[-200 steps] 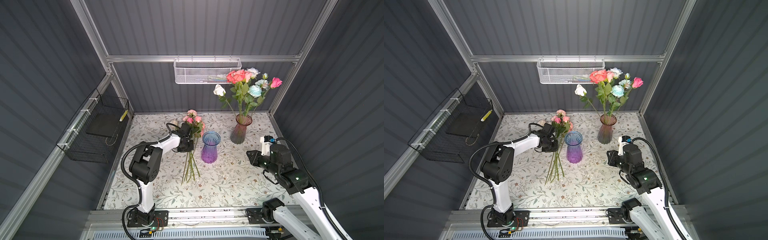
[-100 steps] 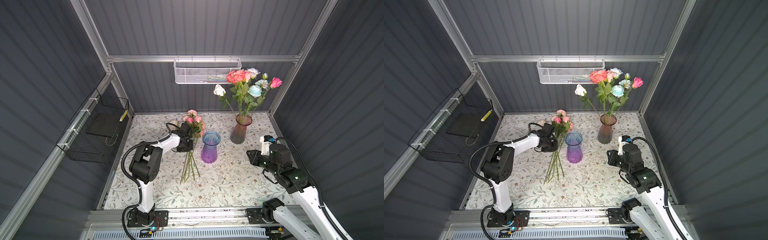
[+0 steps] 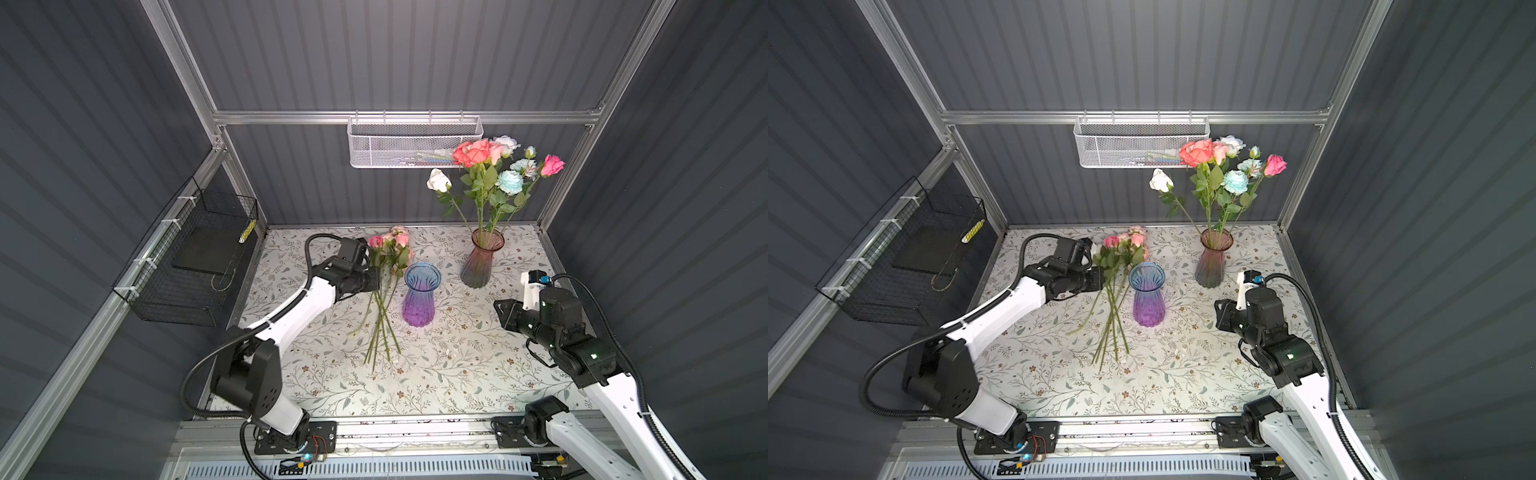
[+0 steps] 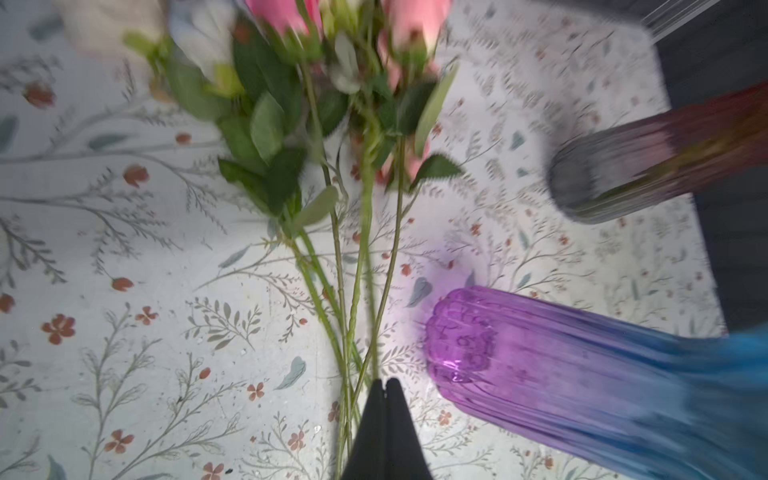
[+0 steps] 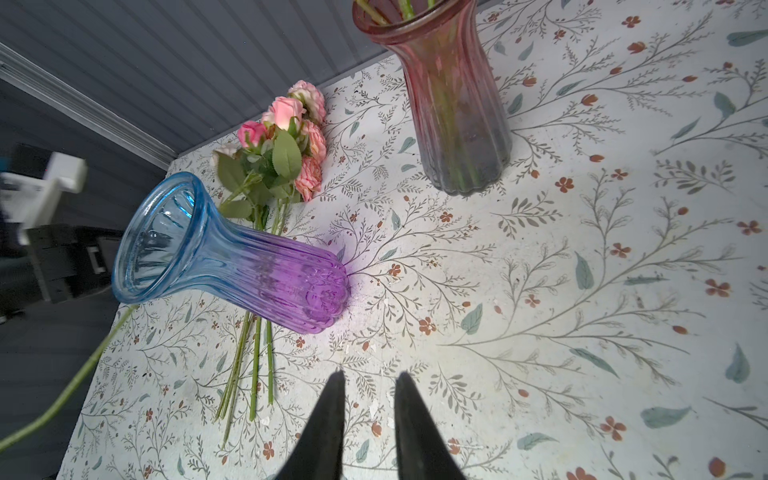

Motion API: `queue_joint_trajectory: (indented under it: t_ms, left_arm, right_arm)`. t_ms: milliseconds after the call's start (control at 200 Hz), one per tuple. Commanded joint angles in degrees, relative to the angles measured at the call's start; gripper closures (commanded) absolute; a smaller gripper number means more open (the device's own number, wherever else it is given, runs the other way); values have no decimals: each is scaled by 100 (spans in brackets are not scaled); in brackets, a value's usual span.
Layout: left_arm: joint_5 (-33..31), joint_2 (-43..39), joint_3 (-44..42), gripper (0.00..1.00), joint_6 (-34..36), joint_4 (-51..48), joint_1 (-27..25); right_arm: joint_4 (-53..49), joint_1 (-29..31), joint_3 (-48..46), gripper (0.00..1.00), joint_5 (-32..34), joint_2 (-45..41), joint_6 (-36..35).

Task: Arrange the flowers into the vase
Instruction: 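Lower the left gripper onto the bunch stems and close on one stem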

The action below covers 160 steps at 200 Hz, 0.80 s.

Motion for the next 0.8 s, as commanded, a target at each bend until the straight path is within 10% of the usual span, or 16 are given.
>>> queue_joint_trajectory:
  t_ms: [0, 265, 425, 795]
  left_arm:
    - [174, -288, -261, 100, 122, 270, -22]
    - [144, 143, -68, 100, 313, -256, 22]
    - [-56, 1157, 308, 64, 336, -664, 22]
    - [-16, 2507, 874, 67, 594, -708, 22]
  right_arm:
    - [111, 30, 177, 75, 21, 20, -69]
    - [234, 30, 208, 73, -151, 143, 32]
    - [230, 45, 195, 69, -201, 197, 56]
    - [104, 65, 52, 65, -27, 74, 8]
